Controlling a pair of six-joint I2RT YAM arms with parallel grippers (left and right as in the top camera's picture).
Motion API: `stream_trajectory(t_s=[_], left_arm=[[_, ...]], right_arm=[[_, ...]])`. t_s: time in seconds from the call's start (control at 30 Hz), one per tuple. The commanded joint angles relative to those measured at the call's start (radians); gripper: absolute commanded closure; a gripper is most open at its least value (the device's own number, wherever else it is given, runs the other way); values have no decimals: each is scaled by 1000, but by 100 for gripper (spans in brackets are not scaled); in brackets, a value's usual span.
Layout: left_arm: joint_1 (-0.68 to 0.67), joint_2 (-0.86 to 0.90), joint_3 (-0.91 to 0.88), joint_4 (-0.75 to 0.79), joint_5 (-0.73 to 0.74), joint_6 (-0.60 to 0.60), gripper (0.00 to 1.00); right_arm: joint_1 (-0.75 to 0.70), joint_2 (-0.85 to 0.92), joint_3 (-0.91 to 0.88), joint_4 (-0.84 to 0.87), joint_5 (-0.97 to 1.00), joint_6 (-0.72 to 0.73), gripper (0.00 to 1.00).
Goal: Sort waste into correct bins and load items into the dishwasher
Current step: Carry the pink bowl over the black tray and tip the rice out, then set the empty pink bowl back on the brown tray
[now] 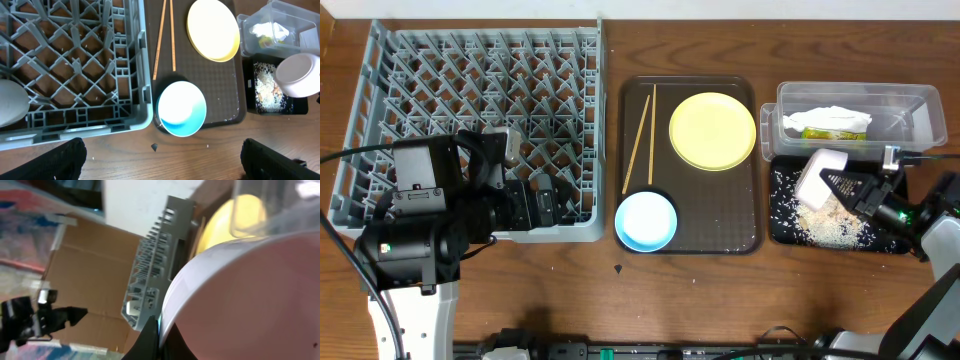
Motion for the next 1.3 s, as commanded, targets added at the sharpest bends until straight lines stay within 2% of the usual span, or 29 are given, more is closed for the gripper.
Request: stream_trajectory(t_s=[0.0, 0.07, 0.2, 0.27, 0.37, 0.5, 0.6, 0.73, 0.9, 0.97, 1.03, 1.07, 1.17, 1.27], left_arm=[[-2, 0, 16, -3, 13, 6, 1], [-2, 0, 16, -3, 13, 6, 1], [-2, 0, 16, -3, 13, 6, 1], [-2, 0, 16, -3, 13, 6, 1], [-2, 0, 16, -3, 13, 6, 1], [-2, 0, 16, -3, 13, 6, 1], [-2, 0, 16, -3, 13, 6, 1], [-2, 0, 16, -3, 13, 6, 1], [-2, 0, 16, -3, 13, 6, 1], [-2, 0, 16, -3, 13, 6, 1], [-2, 0, 16, -3, 13, 6, 1], [-2, 0, 16, -3, 13, 6, 1], [-2, 0, 16, -3, 13, 6, 1], [-2, 0, 16, -5, 24, -39, 1]], right_arm=[[25, -7, 13, 4, -105, -45, 99], [46, -21, 13, 1, -91, -20, 99], [145, -83, 14, -6, 79, 86, 99], [308, -184, 18, -7, 309, 125, 99], [456, -268, 38, -22, 521, 158, 99], [729, -340, 50, -39, 827, 173, 99], [948, -327, 48, -38, 1139, 225, 99], [1176, -268, 48, -32, 1448, 259, 99], [1306, -169, 48, -30, 1631, 331, 99], [1314, -134, 48, -29, 1630, 330, 93], [1314, -111, 49, -26, 1602, 329, 78], [1314, -108, 49, -26, 1593, 329, 67], [1311, -120, 59, -27, 1592, 331, 42], [1292, -156, 104, -32, 1567, 356, 39]])
